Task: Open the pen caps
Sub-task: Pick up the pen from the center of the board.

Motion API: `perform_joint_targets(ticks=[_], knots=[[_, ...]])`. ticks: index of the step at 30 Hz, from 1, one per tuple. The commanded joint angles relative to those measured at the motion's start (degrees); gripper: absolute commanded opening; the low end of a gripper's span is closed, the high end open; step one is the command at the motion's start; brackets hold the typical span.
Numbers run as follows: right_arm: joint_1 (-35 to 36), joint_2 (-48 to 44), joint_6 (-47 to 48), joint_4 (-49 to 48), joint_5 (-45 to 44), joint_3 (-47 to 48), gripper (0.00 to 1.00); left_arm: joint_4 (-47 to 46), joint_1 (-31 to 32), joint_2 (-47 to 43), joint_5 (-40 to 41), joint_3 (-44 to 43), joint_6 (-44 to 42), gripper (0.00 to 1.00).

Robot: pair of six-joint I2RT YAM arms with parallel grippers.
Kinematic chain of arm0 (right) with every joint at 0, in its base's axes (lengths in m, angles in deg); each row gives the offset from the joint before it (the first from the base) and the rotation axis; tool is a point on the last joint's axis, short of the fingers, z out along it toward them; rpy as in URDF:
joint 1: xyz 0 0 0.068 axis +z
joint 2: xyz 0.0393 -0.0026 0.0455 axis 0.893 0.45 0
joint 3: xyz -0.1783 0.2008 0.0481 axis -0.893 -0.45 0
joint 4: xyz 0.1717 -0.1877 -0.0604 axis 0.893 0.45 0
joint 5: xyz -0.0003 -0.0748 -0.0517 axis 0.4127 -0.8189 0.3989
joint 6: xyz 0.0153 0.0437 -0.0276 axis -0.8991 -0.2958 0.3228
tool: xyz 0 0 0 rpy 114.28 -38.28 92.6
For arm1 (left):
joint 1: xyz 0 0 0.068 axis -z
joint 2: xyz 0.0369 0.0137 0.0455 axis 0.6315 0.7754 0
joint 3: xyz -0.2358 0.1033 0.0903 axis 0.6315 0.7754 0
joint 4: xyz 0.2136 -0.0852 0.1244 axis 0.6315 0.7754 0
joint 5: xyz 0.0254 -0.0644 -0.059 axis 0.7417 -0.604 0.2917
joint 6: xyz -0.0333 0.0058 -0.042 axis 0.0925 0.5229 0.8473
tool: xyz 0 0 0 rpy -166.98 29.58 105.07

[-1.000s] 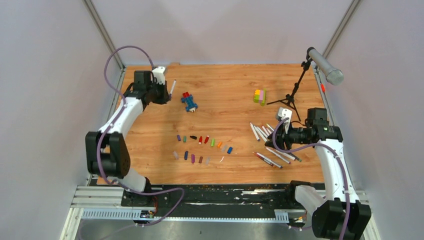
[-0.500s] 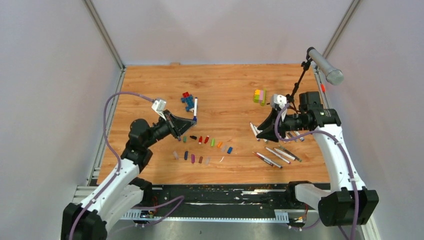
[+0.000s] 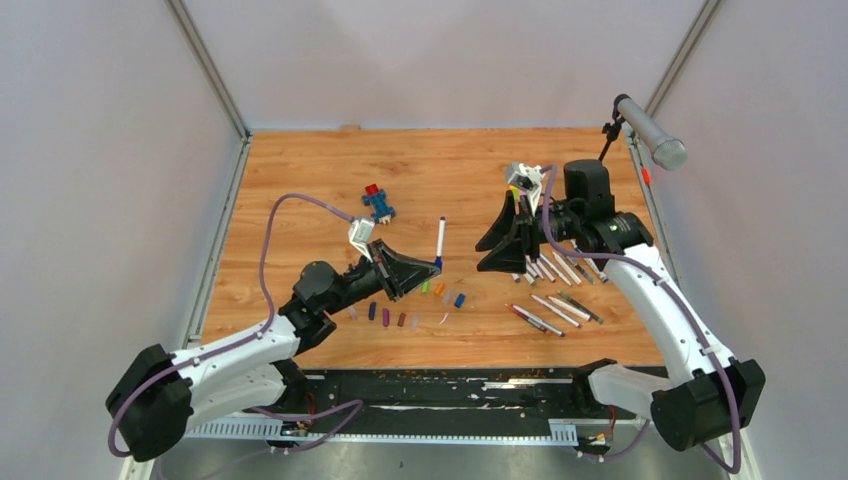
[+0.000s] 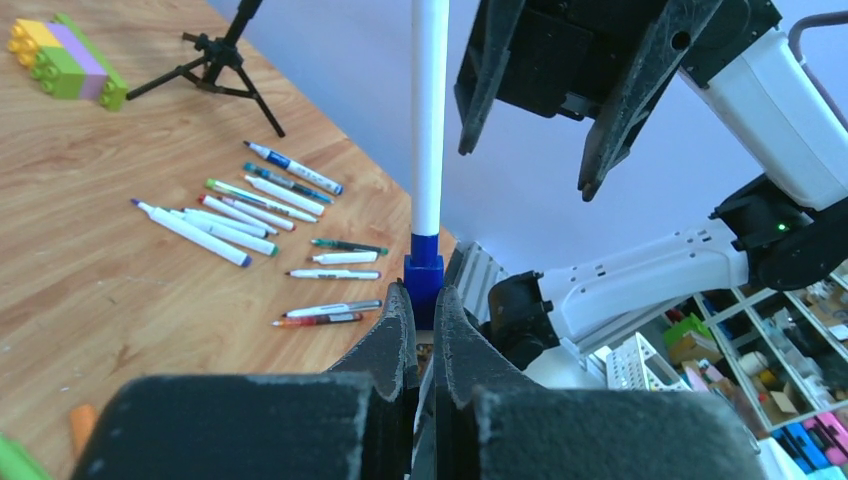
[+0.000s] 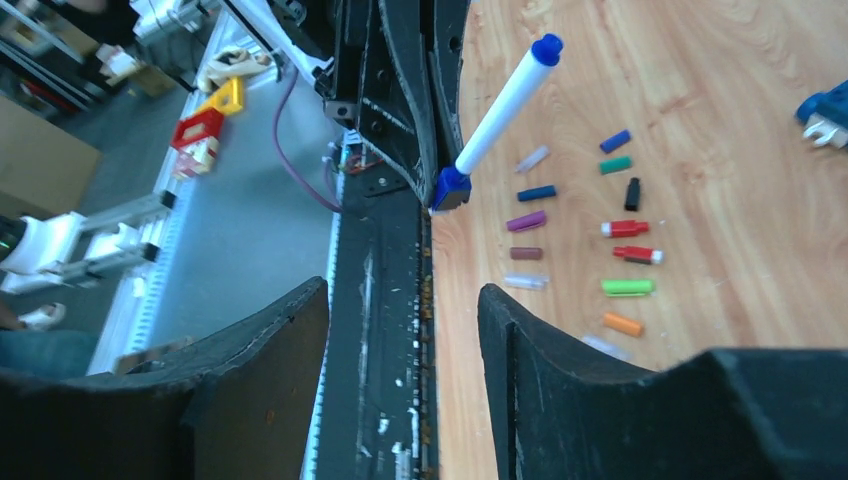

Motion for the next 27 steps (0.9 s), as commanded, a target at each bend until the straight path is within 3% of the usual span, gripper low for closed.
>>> perform_joint_targets(ticks=[1, 6, 20, 27], knots=[[0.9, 0.6, -20.4, -15.5, -0.7, -3.0, 0.58, -6.5, 3.1, 2.1, 4.5, -2.8, -0.6, 0.00], [2.1, 1.4, -29.5, -24.9, -0.9, -7.3, 0.58, -7.7, 5.7, 5.2, 5.9, -3.7, -1.0, 0.00], [3.9, 4.1, -32.4, -27.9, -3.9, -7.6, 0.48, -9.8, 10.5, 11.7, 7.2, -6.6, -0.9, 0.00], [3.9, 3.9, -33.8, -29.9, -3.7, -7.9, 0.37, -9.8, 10.9, 12.7, 7.6, -6.6, -0.7, 0.00]])
